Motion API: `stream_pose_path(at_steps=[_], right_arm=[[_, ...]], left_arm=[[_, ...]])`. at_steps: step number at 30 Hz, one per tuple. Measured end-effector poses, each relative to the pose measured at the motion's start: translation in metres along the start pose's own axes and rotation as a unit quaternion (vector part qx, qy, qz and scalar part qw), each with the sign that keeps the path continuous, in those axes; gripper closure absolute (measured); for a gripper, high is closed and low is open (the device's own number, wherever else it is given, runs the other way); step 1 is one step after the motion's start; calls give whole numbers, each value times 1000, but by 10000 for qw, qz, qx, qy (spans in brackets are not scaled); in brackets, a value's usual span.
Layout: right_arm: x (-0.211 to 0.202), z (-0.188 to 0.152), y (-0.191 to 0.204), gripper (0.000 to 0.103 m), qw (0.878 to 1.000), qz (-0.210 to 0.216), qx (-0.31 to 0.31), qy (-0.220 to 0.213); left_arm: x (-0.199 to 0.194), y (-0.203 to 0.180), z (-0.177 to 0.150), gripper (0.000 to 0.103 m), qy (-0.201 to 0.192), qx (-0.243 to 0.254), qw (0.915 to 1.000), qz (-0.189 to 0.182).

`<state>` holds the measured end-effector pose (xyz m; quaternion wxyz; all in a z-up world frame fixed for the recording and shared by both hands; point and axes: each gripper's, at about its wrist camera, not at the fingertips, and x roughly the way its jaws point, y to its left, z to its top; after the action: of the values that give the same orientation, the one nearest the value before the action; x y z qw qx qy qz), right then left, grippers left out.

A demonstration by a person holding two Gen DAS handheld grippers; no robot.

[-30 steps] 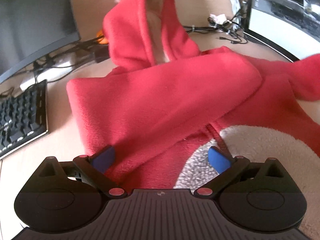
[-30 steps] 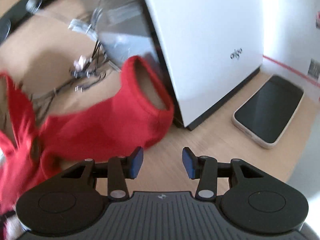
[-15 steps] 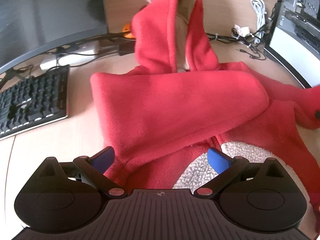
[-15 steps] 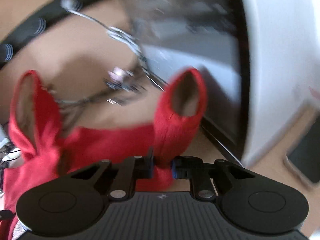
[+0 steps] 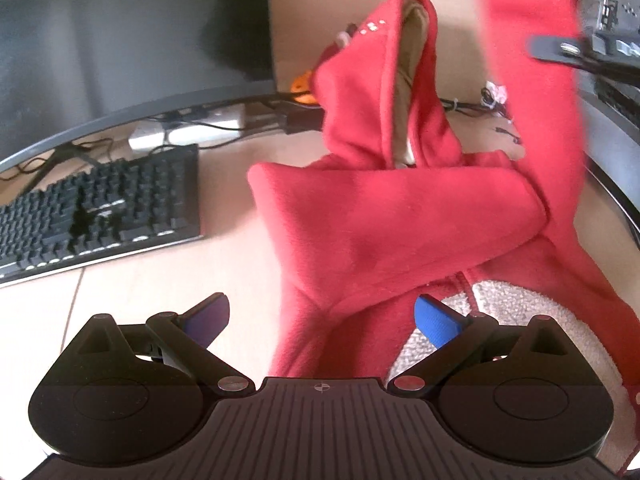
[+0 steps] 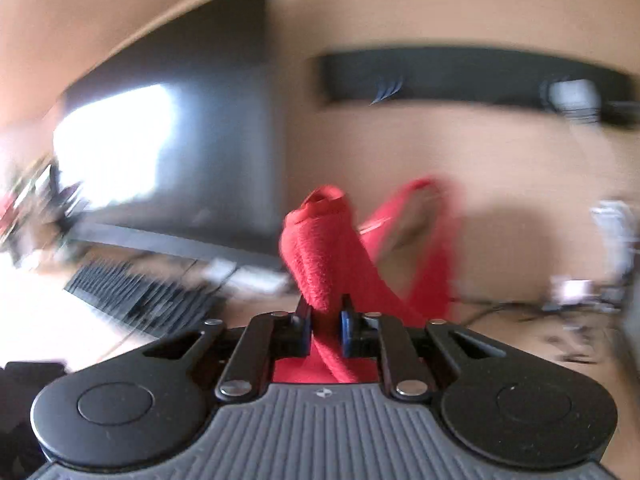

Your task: Fold clothes

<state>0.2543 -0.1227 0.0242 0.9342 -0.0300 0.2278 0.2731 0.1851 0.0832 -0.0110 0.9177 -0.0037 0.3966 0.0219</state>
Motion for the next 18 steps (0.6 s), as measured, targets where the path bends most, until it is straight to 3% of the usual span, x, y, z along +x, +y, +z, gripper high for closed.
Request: stream_pose_path(at_steps=[3, 7, 13, 18], right_arm=[[10, -4, 17, 70, 9994, 296, -123, 156], [-1, -2, 15, 44, 9990, 435, -47, -41], [-29, -6, -14, 31, 9998, 7, 36, -181], [-42, -33, -49, 30, 9977, -581, 334, 102]], left_arm=[[-3, 4, -1, 2, -4, -26, 10000, 4], [-5, 7, -2, 2, -1, -49, 10000, 2], [-5, 8, -1, 2, -14, -83, 9999, -130], [-1, 15, 7, 2, -143, -732, 9918, -1038]])
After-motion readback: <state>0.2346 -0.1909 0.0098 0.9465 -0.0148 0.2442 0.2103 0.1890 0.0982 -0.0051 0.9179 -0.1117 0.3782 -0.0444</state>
